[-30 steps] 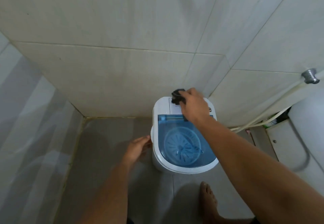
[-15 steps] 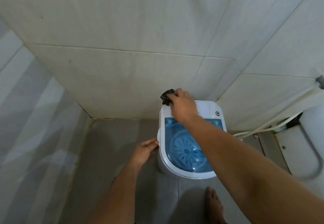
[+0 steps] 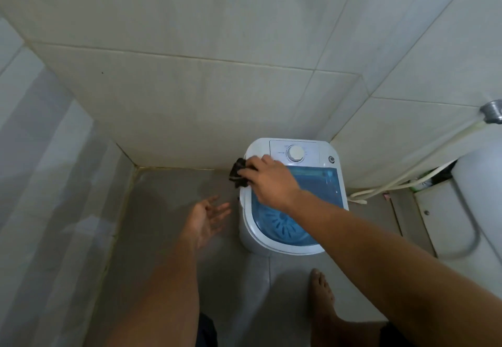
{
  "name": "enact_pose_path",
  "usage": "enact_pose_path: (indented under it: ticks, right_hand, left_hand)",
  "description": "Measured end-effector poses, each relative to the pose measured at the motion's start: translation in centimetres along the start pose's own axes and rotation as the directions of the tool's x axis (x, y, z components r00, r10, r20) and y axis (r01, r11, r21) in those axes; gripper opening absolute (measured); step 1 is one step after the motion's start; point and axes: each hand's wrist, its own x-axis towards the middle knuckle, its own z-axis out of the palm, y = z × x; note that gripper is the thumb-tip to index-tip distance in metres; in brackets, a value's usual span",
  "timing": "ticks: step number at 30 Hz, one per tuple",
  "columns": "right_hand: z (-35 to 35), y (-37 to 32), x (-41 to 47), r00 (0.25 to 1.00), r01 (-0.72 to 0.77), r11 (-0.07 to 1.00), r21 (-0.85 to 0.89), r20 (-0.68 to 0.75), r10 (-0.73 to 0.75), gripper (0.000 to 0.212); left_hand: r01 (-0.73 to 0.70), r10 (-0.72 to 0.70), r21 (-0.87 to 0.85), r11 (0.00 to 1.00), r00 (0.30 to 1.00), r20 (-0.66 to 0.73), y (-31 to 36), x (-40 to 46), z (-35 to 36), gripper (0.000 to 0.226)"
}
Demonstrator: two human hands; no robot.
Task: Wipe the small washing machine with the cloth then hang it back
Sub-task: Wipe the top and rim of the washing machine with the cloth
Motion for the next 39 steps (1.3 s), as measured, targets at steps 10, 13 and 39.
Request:
enact_pose_path:
  ticks: [10,13,39]
  right_hand:
    - [1.8,-4.3,-18.6,0.800,0.494,0.863,0.107,0.331,-0.500,0.032]
    - [-0.2,-1.4,-22.0,0.931,0.298,0.938,0.176,0.163,-0.327,0.038]
    - [4.6,-2.5,-22.3,0.556,-0.569,0.576,0.587,-0.242,0.795,0.044]
  left_hand:
    - [-0.187,0.183,0.328,0.926,0.982,0.043,-0.6,-2.5,3.4,0.026]
    - [-0.257,0.263,0.391,0.884,0.964,0.040,-0.9,-2.8,5.0,0.029]
    - [-0.274,0.354,0.665,0.695,0.935,0.015,-0.6,-3.5,5.7,0.035]
